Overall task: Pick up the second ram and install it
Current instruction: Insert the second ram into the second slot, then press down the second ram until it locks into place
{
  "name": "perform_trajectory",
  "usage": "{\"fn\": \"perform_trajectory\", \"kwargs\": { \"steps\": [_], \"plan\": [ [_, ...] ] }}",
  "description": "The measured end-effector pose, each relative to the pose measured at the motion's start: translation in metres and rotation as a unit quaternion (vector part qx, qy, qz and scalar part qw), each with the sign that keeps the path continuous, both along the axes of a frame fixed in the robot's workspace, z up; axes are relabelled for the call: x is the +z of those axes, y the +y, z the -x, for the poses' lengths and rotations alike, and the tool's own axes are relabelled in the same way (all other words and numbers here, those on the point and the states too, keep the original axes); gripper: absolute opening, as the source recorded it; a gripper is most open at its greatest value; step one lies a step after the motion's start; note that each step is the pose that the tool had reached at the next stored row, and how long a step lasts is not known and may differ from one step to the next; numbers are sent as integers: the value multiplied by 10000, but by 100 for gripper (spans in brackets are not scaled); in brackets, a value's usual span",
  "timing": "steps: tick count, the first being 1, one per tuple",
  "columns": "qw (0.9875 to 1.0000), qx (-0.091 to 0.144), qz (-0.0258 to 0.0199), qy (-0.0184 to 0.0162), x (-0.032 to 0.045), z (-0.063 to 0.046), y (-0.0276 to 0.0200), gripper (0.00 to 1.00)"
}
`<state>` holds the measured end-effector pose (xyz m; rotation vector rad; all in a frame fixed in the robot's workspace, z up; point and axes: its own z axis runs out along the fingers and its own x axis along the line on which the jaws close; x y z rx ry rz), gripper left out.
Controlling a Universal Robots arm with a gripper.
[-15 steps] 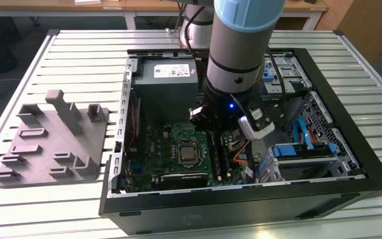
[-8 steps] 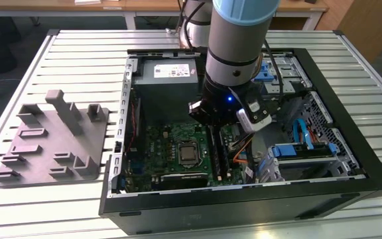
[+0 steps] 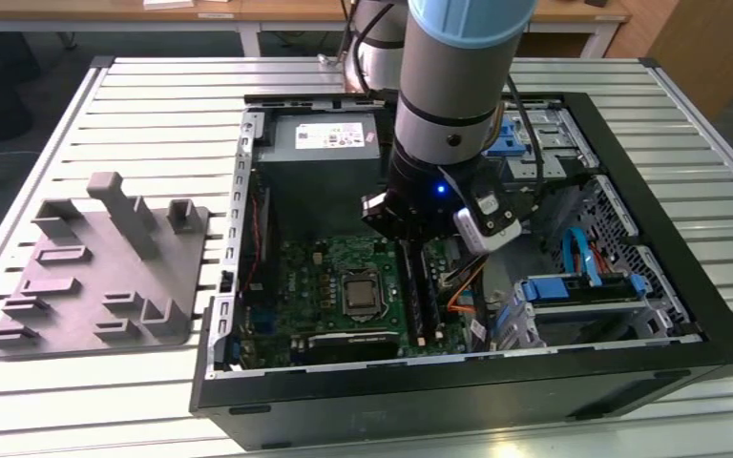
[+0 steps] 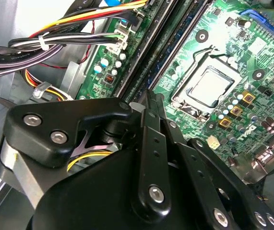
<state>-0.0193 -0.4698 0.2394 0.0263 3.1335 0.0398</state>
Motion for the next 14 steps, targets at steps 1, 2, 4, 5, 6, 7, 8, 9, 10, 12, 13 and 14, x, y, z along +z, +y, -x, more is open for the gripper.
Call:
{"fn": "perform_trajectory", "kwargs": {
  "steps": [1,2,4,5,6,7,8,9,10,12,13,14],
  "plan": [
    [10000,0,0,0,0,0,0,10],
    [10000,0,0,0,0,0,0,10],
    [10000,0,0,0,1,0,0,10],
    [10000,0,0,0,1,0,0,10],
    [10000,0,0,0,1,0,0,10],
    [10000,0,1,0,0,0,0,10],
    [10000,0,1,0,-6,0,2,10],
    [10000,-1,1,0,-17,1,11,10],
    [10000,-1,2,1,-32,3,31,10],
    [10000,0,-2,0,-67,8,89,10],
    [10000,0,-4,0,-83,11,122,10],
    [10000,0,-5,0,-98,13,154,10]
  ]
}}
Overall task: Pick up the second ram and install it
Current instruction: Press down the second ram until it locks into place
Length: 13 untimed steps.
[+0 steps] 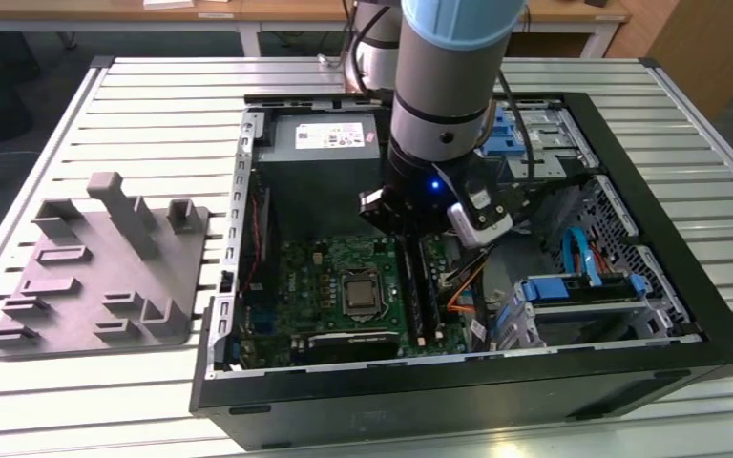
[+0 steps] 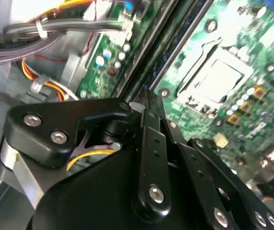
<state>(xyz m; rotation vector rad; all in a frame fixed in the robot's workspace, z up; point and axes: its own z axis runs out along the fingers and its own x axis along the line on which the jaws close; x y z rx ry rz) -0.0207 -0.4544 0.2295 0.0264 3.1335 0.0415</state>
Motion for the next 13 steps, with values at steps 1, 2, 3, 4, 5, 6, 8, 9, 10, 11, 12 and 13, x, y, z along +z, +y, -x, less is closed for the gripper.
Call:
{"fn": "perform_trajectory", "kwargs": {
  "steps": [1,2,3,4,5,6,8,9,10,11,12,13],
  "plan": [
    [10000,0,-3,0,-17,2,32,10],
    [10000,0,-4,-1,-36,2,55,10],
    [10000,2,-3,0,-51,2,71,10],
    [10000,7,-4,-1,-65,2,80,10],
    [10000,14,-4,-1,-78,1,85,10],
    [10000,21,-1,1,-88,2,89,10],
    [10000,29,3,2,-111,3,94,10],
    [10000,33,2,2,-123,3,96,10],
    [10000,36,2,1,-132,2,97,10],
    [10000,37,0,1,-138,2,97,10],
    [10000,38,-1,0,-140,2,97,10],
    [10000,38,-3,0,-142,2,98,10]
  ]
}}
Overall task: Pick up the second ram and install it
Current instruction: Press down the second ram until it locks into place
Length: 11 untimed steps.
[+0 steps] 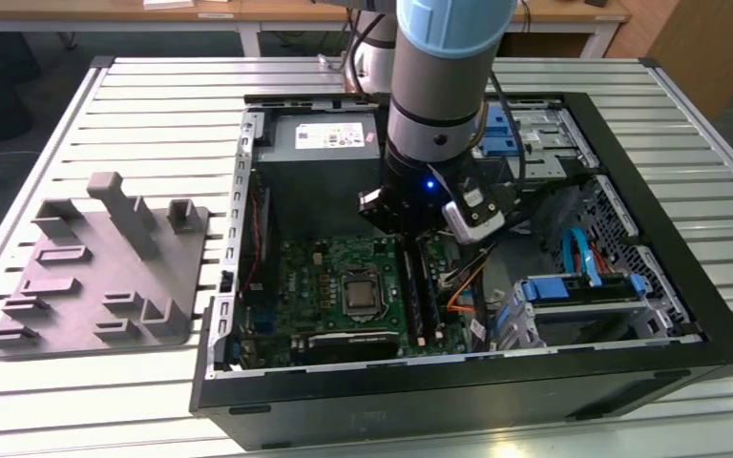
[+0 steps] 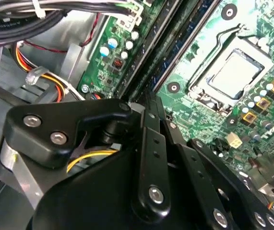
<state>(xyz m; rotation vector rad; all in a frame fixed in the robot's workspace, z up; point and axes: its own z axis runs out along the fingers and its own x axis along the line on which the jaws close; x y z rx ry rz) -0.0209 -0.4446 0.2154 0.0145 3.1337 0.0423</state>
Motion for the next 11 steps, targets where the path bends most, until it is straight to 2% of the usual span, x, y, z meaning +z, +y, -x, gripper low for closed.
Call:
{"fn": "perform_trajectory", "kwargs": {
  "steps": [3,5,7,8,11],
  "plan": [
    [10000,0,-15,-6,42,-1,5,10],
    [10000,0,0,-1,87,0,0,10],
    [10000,0,-3,-2,87,0,-10,10],
    [10000,0,-1,-1,88,0,-29,10],
    [10000,0,1,-1,89,0,-140,10]
  ]
}}
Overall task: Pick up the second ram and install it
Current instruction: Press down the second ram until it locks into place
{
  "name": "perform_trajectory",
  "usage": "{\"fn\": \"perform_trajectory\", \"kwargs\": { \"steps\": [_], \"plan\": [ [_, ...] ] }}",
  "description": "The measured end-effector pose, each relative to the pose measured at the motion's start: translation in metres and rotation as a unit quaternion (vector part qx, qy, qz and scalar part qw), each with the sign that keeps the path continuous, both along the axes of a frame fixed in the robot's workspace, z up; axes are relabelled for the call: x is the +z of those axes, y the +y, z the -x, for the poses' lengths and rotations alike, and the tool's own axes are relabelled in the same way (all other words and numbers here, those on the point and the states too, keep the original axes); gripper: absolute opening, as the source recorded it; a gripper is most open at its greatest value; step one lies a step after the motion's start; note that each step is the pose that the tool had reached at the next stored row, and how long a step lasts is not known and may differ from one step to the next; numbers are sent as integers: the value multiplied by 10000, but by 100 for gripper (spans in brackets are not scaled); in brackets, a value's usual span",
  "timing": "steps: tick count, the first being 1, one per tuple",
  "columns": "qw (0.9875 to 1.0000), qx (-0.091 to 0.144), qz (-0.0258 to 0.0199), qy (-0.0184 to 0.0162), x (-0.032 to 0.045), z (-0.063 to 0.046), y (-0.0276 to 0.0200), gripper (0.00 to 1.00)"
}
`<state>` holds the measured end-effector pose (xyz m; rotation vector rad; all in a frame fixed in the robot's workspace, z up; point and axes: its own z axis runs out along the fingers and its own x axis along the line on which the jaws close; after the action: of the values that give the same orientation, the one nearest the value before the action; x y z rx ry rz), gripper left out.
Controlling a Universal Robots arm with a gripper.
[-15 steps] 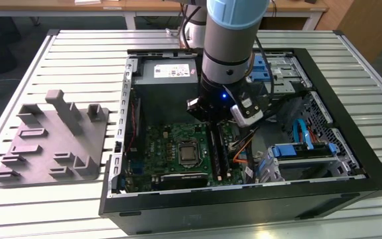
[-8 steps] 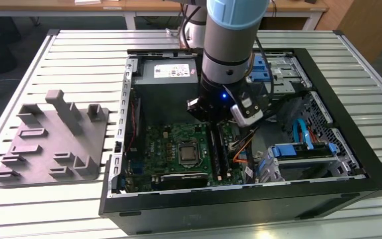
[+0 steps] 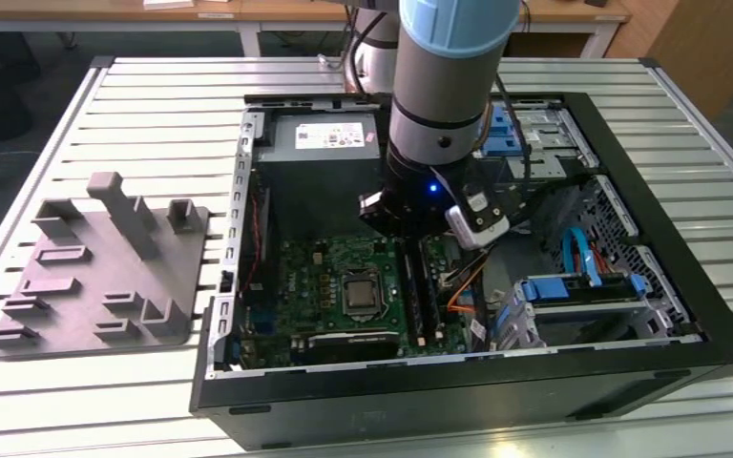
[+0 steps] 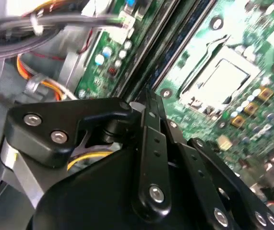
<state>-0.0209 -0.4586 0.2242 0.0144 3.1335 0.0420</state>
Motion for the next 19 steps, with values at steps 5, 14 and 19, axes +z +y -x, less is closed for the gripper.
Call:
{"fn": "perform_trajectory", "kwargs": {
  "steps": [5,14,19],
  "plan": [
    [10000,0,31,0,-4,0,-187,10],
    [9995,24,329,27,-25,-5,-324,10],
    [9993,51,359,52,-35,-18,-371,10]
  ]
}}
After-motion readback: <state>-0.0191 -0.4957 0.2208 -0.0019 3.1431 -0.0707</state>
